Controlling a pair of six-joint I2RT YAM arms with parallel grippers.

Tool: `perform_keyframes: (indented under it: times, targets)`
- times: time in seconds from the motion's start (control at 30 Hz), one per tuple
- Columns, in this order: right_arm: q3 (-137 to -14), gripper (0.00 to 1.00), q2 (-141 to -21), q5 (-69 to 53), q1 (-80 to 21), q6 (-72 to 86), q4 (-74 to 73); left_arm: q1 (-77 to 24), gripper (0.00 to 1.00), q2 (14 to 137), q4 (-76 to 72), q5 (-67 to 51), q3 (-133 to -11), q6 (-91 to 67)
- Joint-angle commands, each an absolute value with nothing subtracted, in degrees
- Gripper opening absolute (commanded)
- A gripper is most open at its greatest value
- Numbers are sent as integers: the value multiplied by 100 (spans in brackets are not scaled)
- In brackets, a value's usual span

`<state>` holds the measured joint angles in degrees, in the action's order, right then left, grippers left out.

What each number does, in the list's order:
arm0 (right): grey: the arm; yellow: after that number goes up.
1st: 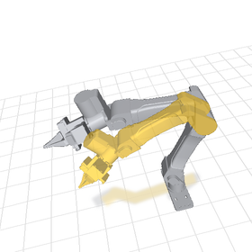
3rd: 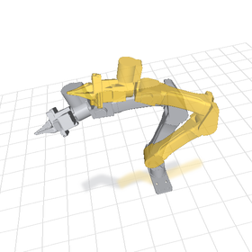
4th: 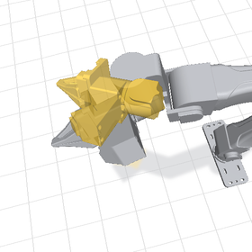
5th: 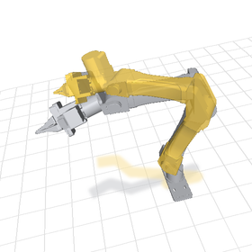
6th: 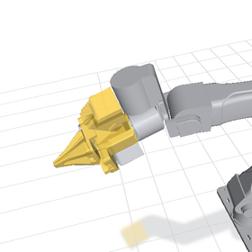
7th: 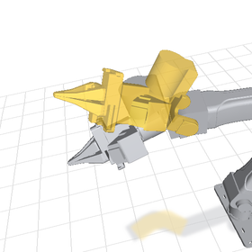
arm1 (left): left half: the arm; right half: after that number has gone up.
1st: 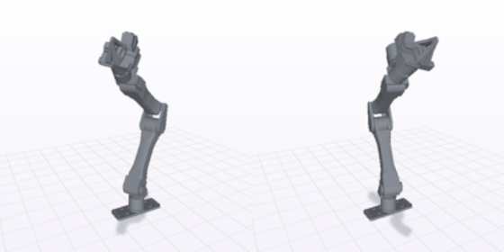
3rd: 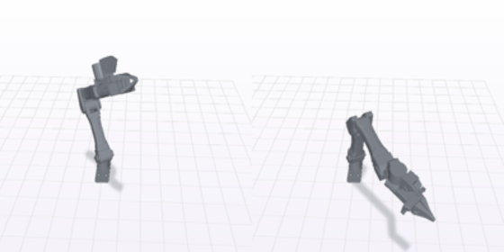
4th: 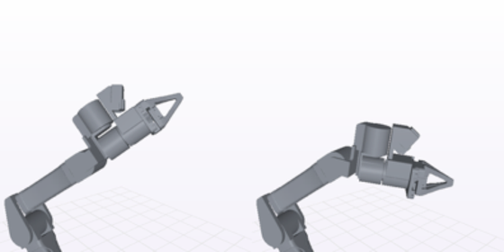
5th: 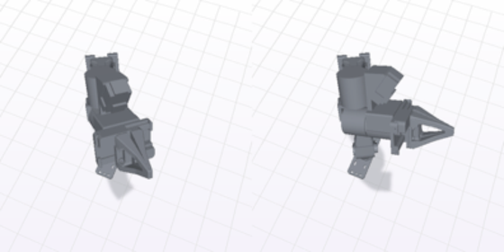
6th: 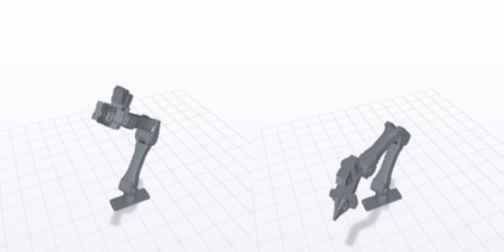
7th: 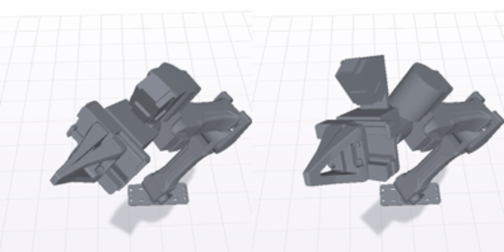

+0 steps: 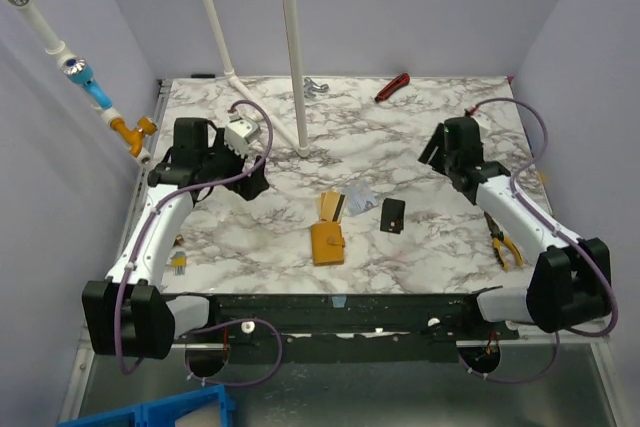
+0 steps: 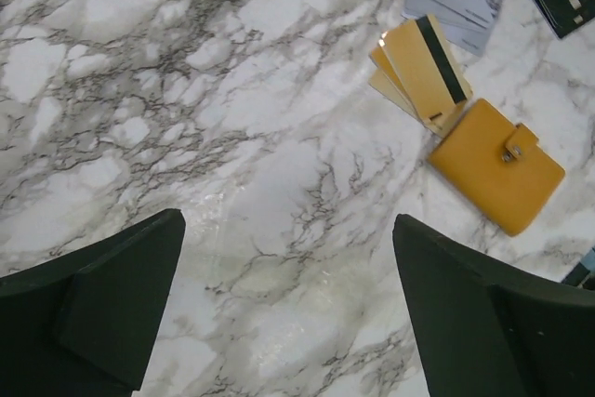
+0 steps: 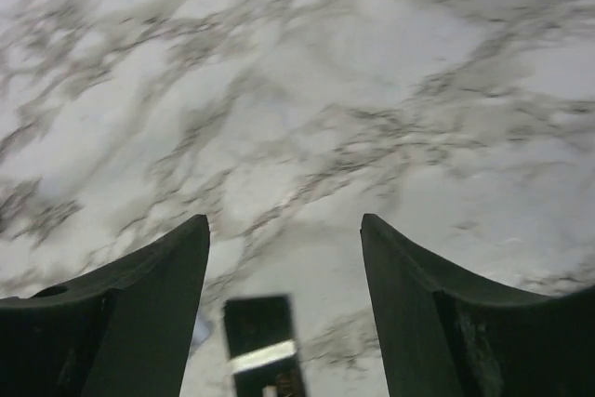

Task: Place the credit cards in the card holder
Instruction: Reset both arms

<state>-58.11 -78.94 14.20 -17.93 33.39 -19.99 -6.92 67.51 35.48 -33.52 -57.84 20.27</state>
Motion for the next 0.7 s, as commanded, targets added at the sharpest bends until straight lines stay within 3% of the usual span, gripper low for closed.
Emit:
perform_keyframes:
  times: [0.0, 0.1, 0.3, 0.67]
  targets:
    - [-4212, 70, -7465, 2910, -1413, 2482, 499, -86, 98, 7005, 1908, -3888, -5377, 1374]
    - [-3586, 77, -7588, 3931, -1386, 2344, 1669, 193, 98, 6970, 316, -4032, -4581, 1018]
    - [-2780, 79, -7958, 4312, -1289, 1840, 3588, 321, 99, 7058, -2271, -4202, -3390, 545]
    - [-1520, 80, -8608, 4161, -1204, 1159, 6721, 579, 99, 7369, -3275, -4321, -2905, 35]
